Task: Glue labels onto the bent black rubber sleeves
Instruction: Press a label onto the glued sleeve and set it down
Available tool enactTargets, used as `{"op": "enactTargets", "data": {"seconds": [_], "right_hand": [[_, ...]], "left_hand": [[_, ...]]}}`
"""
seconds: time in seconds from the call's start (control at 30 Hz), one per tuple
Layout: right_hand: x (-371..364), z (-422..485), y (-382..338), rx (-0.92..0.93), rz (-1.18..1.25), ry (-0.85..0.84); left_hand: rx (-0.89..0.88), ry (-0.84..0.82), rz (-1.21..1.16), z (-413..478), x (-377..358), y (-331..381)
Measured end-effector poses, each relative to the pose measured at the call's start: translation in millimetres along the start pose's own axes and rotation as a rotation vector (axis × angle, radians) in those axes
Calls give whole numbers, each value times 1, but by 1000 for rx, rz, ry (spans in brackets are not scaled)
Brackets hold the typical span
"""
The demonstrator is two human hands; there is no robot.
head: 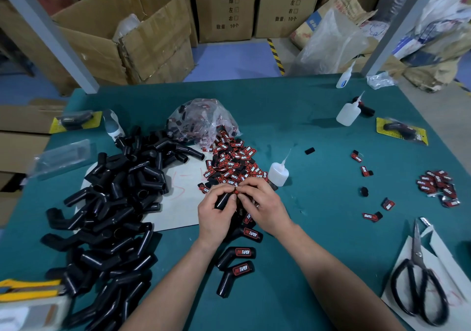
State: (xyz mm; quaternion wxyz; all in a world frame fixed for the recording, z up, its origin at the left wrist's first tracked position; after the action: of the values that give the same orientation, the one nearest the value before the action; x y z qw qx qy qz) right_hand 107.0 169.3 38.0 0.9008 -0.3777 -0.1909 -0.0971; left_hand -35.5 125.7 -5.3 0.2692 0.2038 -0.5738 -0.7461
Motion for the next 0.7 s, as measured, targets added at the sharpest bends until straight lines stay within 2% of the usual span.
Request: {"op": "enactTargets", "data": {"seconds": [0.27,0.37,0.47,0.7], "right_hand": [[-3,-2,-4,90,-46,-30],[-3,-3,2,12,20,-15],[8,-4,13,-83,69,110],[11,-5,17,-64,109,131]], "left_hand": [[71,-27,8,-5,-2,-2],[35,-17,30,-3,-1,3],[-12,-22,17,-1,-2,9],[24,-35,-47,0,1,6]]}}
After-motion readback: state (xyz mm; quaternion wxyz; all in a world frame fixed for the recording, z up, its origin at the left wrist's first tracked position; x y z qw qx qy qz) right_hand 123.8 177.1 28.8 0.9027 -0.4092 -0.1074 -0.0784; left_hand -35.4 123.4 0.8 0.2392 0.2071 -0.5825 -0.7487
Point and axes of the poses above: each hand's wrist, its own z-axis towards the middle knuckle, its own x-axis out of the back of the hand, y = z × x, the point moved 9 cm from there along z, towards the middle knuckle, and after that the axes turned 12 degrees about y, right-handed, at the moved point
